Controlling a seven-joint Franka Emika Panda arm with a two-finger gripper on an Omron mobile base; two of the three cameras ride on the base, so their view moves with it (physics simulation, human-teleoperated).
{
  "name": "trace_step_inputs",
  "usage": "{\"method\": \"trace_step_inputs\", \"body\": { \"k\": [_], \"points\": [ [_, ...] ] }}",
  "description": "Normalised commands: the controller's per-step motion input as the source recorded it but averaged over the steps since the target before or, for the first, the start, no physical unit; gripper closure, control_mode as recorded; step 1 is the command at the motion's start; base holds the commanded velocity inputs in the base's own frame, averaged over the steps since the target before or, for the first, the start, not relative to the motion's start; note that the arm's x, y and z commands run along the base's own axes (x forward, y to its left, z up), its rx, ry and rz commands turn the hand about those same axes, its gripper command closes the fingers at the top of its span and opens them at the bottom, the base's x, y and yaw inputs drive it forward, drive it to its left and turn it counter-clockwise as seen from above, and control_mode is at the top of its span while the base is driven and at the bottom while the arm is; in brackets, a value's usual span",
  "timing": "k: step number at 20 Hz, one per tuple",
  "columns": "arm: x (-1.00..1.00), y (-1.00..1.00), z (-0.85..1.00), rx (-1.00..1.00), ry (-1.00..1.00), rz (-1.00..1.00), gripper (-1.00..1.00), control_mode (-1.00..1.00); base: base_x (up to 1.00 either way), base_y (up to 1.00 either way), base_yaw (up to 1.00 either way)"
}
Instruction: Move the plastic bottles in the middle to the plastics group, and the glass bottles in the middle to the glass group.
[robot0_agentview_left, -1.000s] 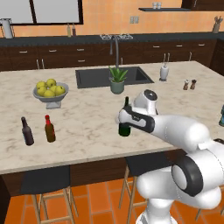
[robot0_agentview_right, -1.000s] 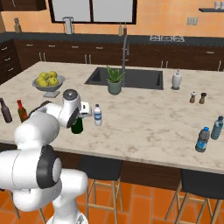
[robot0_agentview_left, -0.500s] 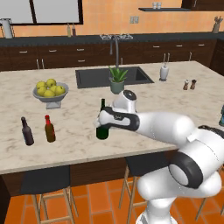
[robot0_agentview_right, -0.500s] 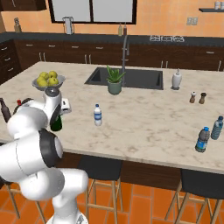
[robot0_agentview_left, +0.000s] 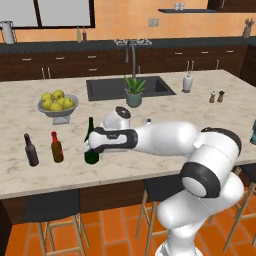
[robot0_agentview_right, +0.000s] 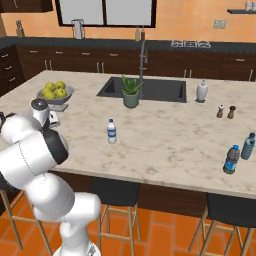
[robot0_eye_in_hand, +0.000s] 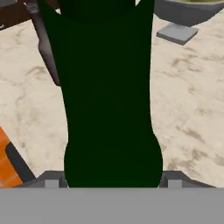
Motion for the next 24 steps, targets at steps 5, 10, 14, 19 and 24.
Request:
{"method": "trace_step_inputs", "body": {
  "k": [5, 10, 14, 19, 24],
  "points": [
    [0.13, 0.55, 0.00, 0.01, -0.07, 0.05, 1.00, -1.00, 0.00, 0.00, 0.00],
    [0.33, 0.16, 0.00, 0.00, -0.02, 0.01, 1.00, -1.00, 0.00, 0.00, 0.00],
    [0.41, 0.01, 0.00, 0.00, 0.00, 0.00, 1.00, -1.00, 0.00, 0.00, 0.00],
    [0.19, 0.22, -0.23, 0.00, 0.00, 0.00, 1.00, -1.00, 0.00, 0.00, 0.00],
    [0.02, 0.10, -0.41, -0.01, 0.00, 0.00, 1.00, -1.00, 0.00, 0.00, 0.00]
  ]
}}
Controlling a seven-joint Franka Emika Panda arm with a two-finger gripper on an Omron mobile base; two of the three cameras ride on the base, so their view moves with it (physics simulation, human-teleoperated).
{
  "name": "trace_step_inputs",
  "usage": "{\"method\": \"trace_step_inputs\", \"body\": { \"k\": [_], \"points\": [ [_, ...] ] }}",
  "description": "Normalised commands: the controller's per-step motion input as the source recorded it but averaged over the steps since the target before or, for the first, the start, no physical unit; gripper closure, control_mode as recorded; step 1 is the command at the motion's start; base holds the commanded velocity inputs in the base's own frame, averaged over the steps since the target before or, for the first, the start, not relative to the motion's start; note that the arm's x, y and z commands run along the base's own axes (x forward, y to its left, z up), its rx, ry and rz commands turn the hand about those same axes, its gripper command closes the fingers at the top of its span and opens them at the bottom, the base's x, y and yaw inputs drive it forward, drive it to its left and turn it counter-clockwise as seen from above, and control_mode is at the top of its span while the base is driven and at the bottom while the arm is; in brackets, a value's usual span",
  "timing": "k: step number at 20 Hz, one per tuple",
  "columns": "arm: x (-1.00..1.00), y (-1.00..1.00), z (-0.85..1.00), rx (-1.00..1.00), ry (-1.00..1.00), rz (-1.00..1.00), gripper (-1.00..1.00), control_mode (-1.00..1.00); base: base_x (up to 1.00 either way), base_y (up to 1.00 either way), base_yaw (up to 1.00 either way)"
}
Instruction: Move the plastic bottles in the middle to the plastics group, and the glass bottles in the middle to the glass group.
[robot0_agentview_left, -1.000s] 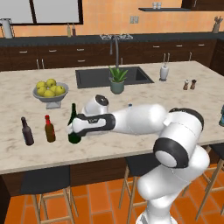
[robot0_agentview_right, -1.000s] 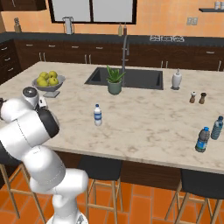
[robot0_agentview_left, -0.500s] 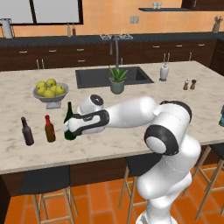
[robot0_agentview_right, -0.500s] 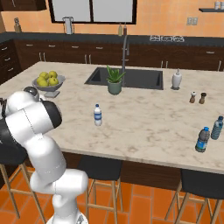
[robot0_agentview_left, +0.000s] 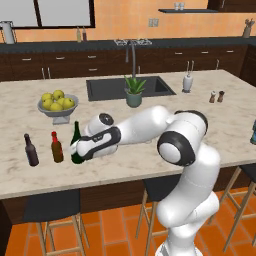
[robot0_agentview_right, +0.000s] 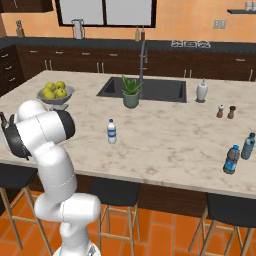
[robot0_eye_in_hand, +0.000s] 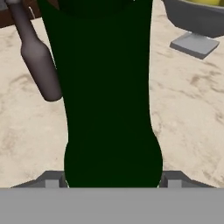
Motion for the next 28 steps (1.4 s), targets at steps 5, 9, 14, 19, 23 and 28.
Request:
{"method": "trace_step_inputs", "body": {
  "k": [5, 9, 14, 19, 23, 28],
  "points": [
    [0.00, 0.00, 0.00, -0.05, 0.00, 0.00, 1.00, -1.00, 0.00, 0.00, 0.00],
    [0.00, 0.00, -0.06, -0.04, 0.00, 0.00, 1.00, -1.00, 0.00, 0.00, 0.00],
    [0.31, 0.26, 0.00, 0.00, 0.00, 0.00, 1.00, -1.00, 0.00, 0.00, 0.00],
    [0.38, 0.30, 0.00, 0.00, 0.00, 0.00, 1.00, -1.00, 0.00, 0.00, 0.00],
    [0.21, 0.15, -0.02, 0.00, 0.00, 0.00, 1.00, -1.00, 0.00, 0.00, 0.00],
    [0.00, -0.04, -0.30, 0.00, 0.00, 0.00, 1.00, -1.00, 0.00, 0.00, 0.00]
  ]
}}
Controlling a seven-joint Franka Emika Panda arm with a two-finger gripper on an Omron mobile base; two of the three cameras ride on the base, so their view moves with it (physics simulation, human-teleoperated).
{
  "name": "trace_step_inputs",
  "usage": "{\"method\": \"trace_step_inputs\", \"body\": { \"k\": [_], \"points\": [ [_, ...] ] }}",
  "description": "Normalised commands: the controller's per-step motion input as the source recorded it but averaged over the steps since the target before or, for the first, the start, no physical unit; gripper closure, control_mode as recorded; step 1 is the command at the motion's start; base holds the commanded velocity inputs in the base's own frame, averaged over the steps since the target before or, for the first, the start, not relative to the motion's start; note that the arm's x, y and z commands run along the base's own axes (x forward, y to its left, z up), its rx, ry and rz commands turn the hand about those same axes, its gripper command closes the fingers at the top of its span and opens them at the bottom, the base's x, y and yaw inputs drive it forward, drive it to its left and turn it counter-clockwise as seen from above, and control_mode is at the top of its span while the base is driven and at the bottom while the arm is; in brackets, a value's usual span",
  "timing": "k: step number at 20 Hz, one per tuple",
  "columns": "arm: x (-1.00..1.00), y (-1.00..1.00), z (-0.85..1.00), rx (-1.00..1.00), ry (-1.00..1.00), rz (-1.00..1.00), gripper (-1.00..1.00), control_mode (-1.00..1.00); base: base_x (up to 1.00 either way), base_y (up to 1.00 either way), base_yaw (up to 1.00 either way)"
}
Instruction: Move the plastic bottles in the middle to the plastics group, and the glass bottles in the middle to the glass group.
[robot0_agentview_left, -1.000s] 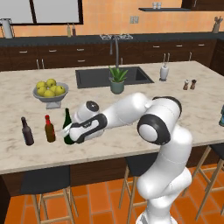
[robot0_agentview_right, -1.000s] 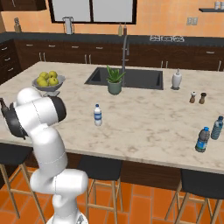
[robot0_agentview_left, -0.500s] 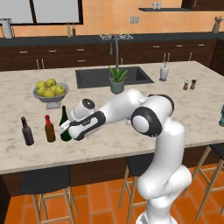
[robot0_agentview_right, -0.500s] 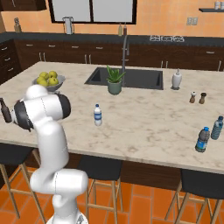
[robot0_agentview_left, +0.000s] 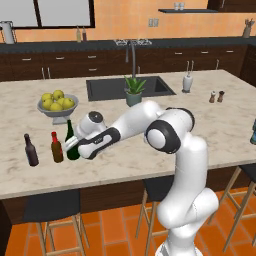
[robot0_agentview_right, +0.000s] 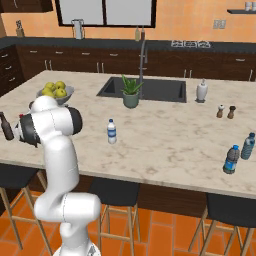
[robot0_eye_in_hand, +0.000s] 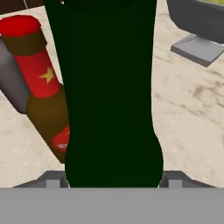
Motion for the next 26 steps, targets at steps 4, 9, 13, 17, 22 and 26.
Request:
{"method": "trace_step_inputs", "body": {
  "k": [4, 9, 13, 17, 22, 26],
  "points": [
    [0.00, -0.10, -0.05, 0.00, 0.00, 0.00, 1.00, -1.00, 0.00, 0.00, 0.00],
    [0.00, -0.02, 0.00, 0.00, 0.00, -0.01, -1.00, -1.00, 0.00, 0.00, 0.00],
    [0.00, 0.00, 0.00, 0.00, -0.01, 0.00, -1.00, -1.00, 0.00, 0.00, 0.00],
    [-0.01, -0.11, 0.13, 0.00, -0.05, 0.00, -1.00, -1.00, 0.00, 0.00, 0.00],
    [-0.32, -0.37, 0.29, 0.03, -0.06, 0.00, -1.00, -1.00, 0.00, 0.00, 0.00],
    [-0.32, -0.33, 0.33, 0.03, -0.03, 0.00, -1.00, -1.00, 0.00, 0.00, 0.00]
  ]
}}
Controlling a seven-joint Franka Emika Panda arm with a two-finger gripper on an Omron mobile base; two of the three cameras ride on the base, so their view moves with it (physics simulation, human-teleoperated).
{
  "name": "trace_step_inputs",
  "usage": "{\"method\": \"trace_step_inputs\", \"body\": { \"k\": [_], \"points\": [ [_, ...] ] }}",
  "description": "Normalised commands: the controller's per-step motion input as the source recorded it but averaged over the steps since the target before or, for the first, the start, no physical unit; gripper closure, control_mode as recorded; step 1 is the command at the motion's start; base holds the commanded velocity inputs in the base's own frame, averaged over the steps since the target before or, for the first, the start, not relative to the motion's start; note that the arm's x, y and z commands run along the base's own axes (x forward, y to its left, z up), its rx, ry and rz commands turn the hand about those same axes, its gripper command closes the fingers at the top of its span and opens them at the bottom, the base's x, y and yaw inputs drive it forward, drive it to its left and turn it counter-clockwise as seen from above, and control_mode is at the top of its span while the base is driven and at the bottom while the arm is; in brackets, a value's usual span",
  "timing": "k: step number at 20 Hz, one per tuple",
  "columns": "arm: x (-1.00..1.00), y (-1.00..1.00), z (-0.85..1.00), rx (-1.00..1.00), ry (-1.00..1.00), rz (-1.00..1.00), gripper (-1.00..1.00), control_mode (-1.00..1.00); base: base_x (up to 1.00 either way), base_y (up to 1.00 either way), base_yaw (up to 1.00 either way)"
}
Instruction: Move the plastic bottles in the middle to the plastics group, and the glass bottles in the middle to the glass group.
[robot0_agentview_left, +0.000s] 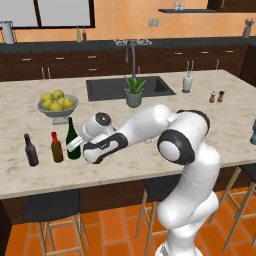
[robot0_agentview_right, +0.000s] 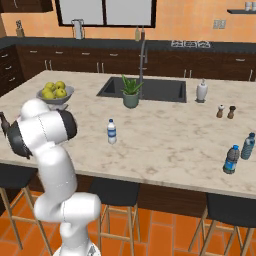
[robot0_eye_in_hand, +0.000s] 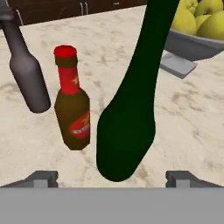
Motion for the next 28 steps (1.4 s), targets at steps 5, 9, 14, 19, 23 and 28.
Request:
{"method": "trace_step_inputs", "body": {
  "k": [5, 9, 14, 19, 23, 28],
  "points": [
    [-0.18, -0.57, 0.48, 0.00, 0.00, 0.00, -1.00, -1.00, 0.00, 0.00, 0.00],
    [0.00, -0.61, 0.98, 0.00, 0.00, 0.00, -1.00, -1.00, 0.00, 0.00, 0.00],
    [0.00, -0.67, 1.00, 0.00, 0.03, 0.00, -1.00, -1.00, 0.00, 0.00, 0.00],
    [-0.20, -0.91, 1.00, -0.03, 0.11, 0.00, -1.00, -1.00, 0.00, 0.00, 0.00],
    [-0.21, -0.82, 1.00, -0.11, 0.14, 0.00, -1.00, -1.00, 0.00, 0.00, 0.00],
    [-0.10, -0.92, 0.55, -0.14, 0.14, -0.08, -1.00, -1.00, 0.00, 0.00, 0.00]
  ]
}}
